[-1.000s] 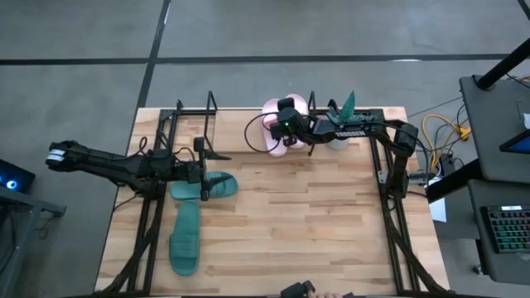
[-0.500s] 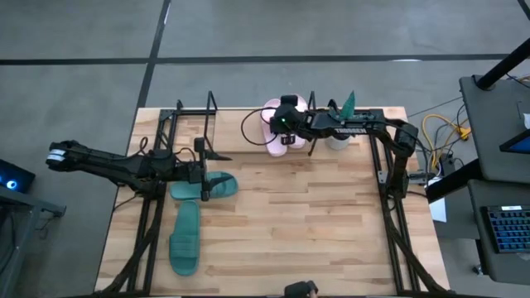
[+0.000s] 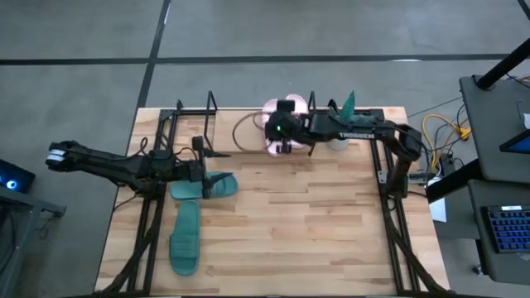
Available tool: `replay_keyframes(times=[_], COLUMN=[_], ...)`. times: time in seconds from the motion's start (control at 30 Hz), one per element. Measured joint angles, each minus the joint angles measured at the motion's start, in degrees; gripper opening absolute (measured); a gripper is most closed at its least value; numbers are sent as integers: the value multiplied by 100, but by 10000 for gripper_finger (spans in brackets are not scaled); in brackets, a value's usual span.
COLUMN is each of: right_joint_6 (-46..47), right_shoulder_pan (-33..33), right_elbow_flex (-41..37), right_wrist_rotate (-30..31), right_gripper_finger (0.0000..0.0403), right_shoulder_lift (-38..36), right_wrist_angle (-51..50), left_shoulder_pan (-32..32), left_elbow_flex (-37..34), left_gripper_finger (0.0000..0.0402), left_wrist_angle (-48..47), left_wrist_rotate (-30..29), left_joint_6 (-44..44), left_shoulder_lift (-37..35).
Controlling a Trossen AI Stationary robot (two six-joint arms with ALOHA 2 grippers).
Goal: Pick and place slides into the shelf
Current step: Put the pink slipper on the shelf
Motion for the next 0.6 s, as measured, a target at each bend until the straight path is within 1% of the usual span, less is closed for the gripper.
replay_keyframes(times=[0.13,0.23,0.3,0.37,0.47,0.6], right_joint_6=[252,332,357,282,178,161], right_shoulder_pan=[589,981,1171,1285,1327,1328], right_elbow_flex=[-396,-869,-1222,-1521,-1878,-2161], right_wrist_rotate=[2,32,220,388,433,441], right_gripper_finger=[149,137,130,125,123,135], right_shoulder_lift=[-348,-589,-692,-726,-698,-680], right_wrist_angle=[-114,155,399,610,755,1013], left_shoulder_pan=[0,0,0,0,0,0], left_elbow_flex=[-62,-180,-271,-377,-476,-492], left_gripper_finger=[240,240,240,240,240,240], left_wrist_angle=[-247,-324,-281,-293,-290,-276], left_wrist_rotate=[-287,-307,-307,-309,-309,-312], left_joint_6=[-23,-44,-46,-44,-46,-44], left_shoulder_lift=[-140,-257,-334,-452,-609,-766])
